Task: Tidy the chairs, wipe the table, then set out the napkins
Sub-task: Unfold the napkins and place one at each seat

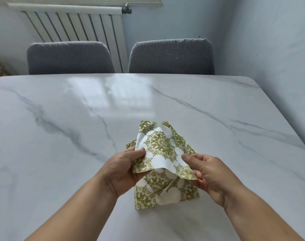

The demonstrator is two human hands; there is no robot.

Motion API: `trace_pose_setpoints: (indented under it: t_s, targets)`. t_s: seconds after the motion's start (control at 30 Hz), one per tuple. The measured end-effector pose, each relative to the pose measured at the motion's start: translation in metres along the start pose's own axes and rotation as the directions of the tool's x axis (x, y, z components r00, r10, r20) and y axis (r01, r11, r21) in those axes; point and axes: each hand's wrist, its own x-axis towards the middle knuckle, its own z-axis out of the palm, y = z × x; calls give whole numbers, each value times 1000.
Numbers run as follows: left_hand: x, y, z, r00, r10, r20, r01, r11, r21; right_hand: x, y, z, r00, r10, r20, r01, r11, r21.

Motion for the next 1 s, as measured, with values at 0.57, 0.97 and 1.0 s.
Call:
trace_pose_setpoints:
  t_s: [0.57,0.97,1.0]
  targets:
    - [-12,11,-5,907,416,-64,-379,875,302,-12,-21,8,954,-273,121,283,956,-77]
    - [-17,5,-3,881,461,-101,-420,863,281,-12,-17,8,950,-295,107,302,952,-58]
    - [-17,5,-3,882,460,-102,-418,864,280,-11,-17,8,950,-295,105,302,952,-54]
